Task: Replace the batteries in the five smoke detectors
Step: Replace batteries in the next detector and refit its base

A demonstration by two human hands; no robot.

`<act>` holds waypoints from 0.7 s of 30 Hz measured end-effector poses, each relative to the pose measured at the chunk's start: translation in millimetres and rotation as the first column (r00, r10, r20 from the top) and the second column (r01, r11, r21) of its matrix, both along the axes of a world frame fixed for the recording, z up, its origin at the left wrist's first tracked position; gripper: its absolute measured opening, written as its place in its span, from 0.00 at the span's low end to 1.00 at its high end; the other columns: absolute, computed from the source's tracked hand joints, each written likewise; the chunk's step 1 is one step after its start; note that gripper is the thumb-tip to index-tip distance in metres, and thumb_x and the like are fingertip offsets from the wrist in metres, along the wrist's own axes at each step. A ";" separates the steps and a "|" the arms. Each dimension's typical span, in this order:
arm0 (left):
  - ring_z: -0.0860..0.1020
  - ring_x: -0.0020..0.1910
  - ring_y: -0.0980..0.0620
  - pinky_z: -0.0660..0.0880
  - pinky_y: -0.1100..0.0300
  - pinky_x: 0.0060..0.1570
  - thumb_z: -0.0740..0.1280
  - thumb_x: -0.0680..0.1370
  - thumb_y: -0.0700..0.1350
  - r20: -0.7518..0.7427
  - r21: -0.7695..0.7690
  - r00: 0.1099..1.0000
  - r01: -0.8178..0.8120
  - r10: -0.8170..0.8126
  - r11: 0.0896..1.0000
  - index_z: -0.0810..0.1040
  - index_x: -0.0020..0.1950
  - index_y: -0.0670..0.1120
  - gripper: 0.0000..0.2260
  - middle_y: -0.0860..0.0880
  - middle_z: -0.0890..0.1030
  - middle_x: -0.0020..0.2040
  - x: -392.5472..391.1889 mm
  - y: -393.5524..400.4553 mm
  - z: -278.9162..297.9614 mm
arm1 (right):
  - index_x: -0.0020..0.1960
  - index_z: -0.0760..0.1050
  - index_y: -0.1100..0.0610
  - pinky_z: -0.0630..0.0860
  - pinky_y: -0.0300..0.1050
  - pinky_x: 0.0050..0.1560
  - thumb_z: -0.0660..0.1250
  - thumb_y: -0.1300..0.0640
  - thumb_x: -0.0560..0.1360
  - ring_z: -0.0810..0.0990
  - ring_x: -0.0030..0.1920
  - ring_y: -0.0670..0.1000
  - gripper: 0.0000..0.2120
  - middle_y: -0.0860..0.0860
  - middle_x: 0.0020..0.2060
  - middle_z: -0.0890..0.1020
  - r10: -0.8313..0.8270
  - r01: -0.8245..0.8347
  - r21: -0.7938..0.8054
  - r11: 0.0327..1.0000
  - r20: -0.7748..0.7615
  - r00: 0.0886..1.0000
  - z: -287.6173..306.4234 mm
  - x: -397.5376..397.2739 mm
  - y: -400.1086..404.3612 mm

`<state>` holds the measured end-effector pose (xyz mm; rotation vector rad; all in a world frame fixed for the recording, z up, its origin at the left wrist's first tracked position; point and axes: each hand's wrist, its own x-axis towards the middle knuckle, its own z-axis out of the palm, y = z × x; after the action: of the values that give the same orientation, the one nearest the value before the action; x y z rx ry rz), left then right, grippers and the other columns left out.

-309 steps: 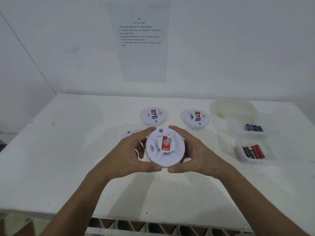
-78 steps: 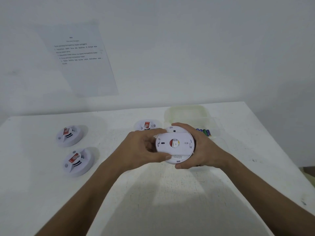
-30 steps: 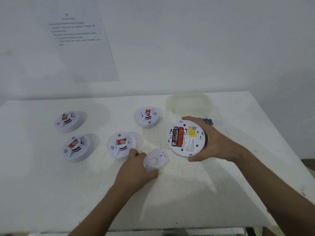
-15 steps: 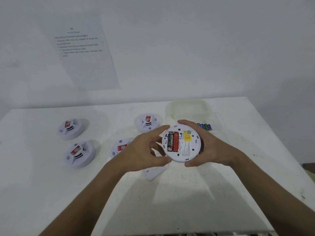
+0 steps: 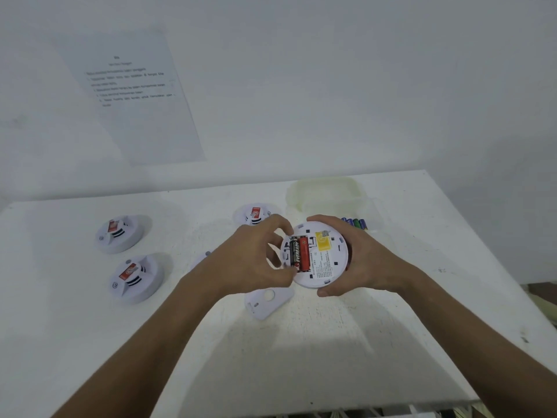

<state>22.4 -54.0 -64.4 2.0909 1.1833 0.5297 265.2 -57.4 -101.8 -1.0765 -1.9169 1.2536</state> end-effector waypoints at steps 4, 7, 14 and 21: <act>0.81 0.40 0.60 0.75 0.73 0.34 0.76 0.67 0.51 -0.112 0.084 0.994 0.010 -0.001 0.996 0.70 0.49 0.58 0.18 0.59 0.80 0.46 3.7 2.4 2.0 | 0.72 0.67 0.51 0.78 0.42 0.61 0.83 0.59 0.57 0.77 0.63 0.47 0.46 0.43 0.62 0.78 -0.026 0.026 0.015 1.000 0.004 1.000 1.2 -3.8 0.1; 0.81 0.39 0.55 0.73 0.72 0.33 0.76 0.68 0.49 -0.169 0.135 0.986 0.026 -0.003 0.991 0.72 0.48 0.55 0.15 0.55 0.82 0.45 6.6 2.7 2.0 | 0.71 0.68 0.49 0.79 0.41 0.59 0.83 0.60 0.57 0.78 0.63 0.48 0.46 0.42 0.60 0.78 -0.022 0.022 0.021 1.000 0.001 1.000 0.7 -4.3 0.6; 0.81 0.40 0.53 0.76 0.70 0.35 0.74 0.71 0.50 -0.285 0.167 0.958 0.069 -0.019 0.984 0.73 0.58 0.53 0.18 0.52 0.81 0.49 8.7 4.0 -0.3 | 0.70 0.69 0.49 0.79 0.42 0.60 0.83 0.59 0.56 0.79 0.61 0.48 0.46 0.42 0.59 0.79 -0.039 0.039 0.035 0.999 -0.007 0.999 -1.3 -8.7 1.7; 0.77 0.36 0.61 0.70 0.74 0.33 0.75 0.71 0.52 -0.322 0.132 0.943 0.140 -0.091 0.981 0.72 0.66 0.50 0.25 0.56 0.77 0.48 4.2 2.6 3.0 | 0.70 0.70 0.51 0.79 0.39 0.56 0.84 0.62 0.55 0.80 0.60 0.49 0.46 0.44 0.58 0.80 0.012 -0.013 0.030 0.999 0.013 1.000 -4.4 -7.2 4.2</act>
<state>26.5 -51.4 -61.4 2.4275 1.2146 0.2427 257.9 -53.1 -106.2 -1.0614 -1.9487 1.2236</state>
